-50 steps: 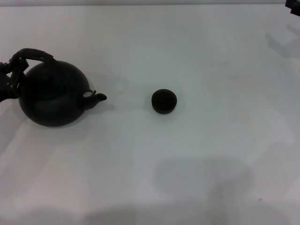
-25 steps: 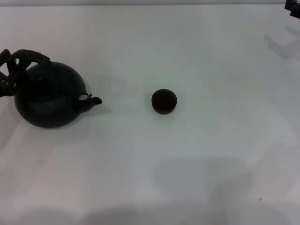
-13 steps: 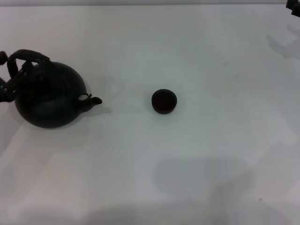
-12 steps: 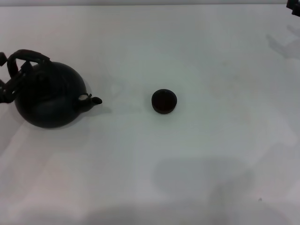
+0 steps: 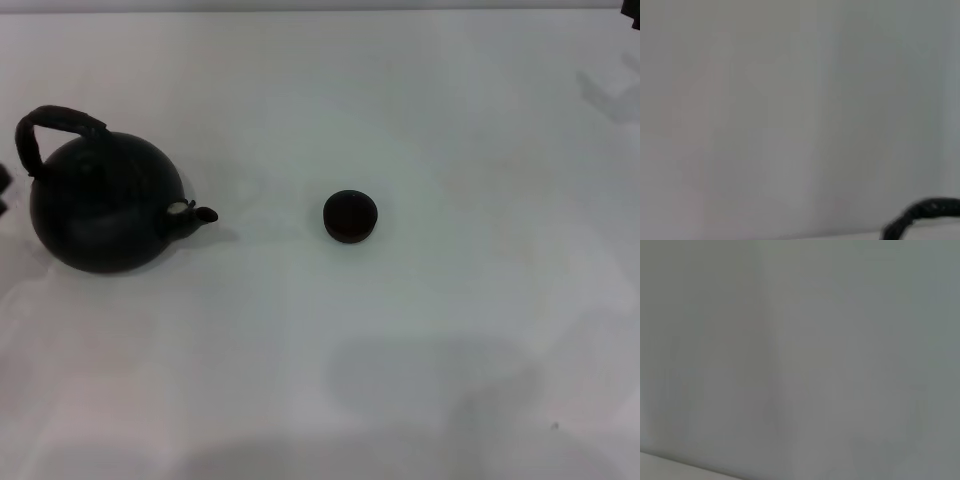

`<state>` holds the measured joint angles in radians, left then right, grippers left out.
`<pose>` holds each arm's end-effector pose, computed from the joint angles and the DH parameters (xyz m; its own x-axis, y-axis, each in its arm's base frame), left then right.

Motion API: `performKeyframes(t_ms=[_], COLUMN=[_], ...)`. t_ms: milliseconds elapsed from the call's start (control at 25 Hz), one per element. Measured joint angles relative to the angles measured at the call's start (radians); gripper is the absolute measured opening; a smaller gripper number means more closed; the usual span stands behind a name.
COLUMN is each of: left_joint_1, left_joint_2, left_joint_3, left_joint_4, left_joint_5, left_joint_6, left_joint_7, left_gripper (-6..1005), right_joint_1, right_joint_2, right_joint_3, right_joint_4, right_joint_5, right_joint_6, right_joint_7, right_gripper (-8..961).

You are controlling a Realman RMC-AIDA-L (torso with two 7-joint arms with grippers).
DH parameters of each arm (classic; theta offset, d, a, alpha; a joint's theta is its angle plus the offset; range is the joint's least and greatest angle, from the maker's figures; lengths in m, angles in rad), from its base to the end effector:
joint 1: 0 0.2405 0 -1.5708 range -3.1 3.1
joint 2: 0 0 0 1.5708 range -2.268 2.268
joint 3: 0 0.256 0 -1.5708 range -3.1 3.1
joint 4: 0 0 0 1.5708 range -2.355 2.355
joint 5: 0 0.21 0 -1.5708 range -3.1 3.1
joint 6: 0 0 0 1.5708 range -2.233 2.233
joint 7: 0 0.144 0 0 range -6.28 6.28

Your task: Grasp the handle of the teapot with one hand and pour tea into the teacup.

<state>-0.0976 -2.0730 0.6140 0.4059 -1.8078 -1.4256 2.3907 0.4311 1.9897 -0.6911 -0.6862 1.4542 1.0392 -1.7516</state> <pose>-0.3884 0.2223 0.0389 0.6801 0.0869 0.7279 0.7007 -0.3688 -0.6107 0.3361 0.3771 0.0902 0.7101 -0.3029 -0.6357 -0.6978 -0.4240 -0.5774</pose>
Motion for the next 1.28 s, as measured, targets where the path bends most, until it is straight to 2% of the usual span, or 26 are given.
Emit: performKeyframes(t_ms=[320, 440, 480, 640, 880, 960, 1120, 1280], left_joint_1=[0.047, 0.057, 0.057, 0.053, 0.043, 0.038, 0.026, 0.028], left_joint_2=[-0.004, -0.005, -0.005, -0.005, -0.004, -0.004, -0.002, -0.003], left_joint_3=[-0.163, -0.237, -0.237, -0.271, -0.276, -0.276, -0.276, -0.277], left_joint_4=[-0.142, -0.195, -0.195, -0.226, -0.231, -0.234, -0.239, -0.24], left_joint_5=[-0.199, -0.287, -0.287, -0.334, -0.362, -0.397, -0.445, -0.446], left_joint_6=[-0.073, -0.083, -0.083, -0.076, -0.072, -0.068, -0.045, -0.047], left_joint_7=[0.15, 0.177, 0.177, 0.189, 0.234, 0.241, 0.245, 0.245], left_gripper=[747, 746, 746, 745, 745, 742, 741, 742], right_joint_1=[-0.041, -0.074, -0.074, -0.106, -0.114, -0.103, -0.081, -0.078], right_joint_2=[0.011, 0.012, 0.012, 0.012, 0.012, 0.013, 0.018, 0.02], right_joint_3=[0.004, 0.004, 0.004, 0.004, 0.004, 0.004, 0.004, 0.004], right_joint_4=[0.011, 0.064, 0.064, 0.197, 0.495, 0.577, 0.681, 0.729], right_joint_5=[0.023, 0.116, 0.116, 0.298, 0.557, 0.585, 0.587, 0.588], right_joint_6=[-0.019, 0.008, 0.008, 0.105, 0.346, 0.391, 0.398, 0.378], right_joint_7=[-0.017, -0.084, -0.084, -0.278, -0.63, -0.724, -0.798, -0.826], right_gripper=[845, 845, 845, 845, 845, 845, 845, 845])
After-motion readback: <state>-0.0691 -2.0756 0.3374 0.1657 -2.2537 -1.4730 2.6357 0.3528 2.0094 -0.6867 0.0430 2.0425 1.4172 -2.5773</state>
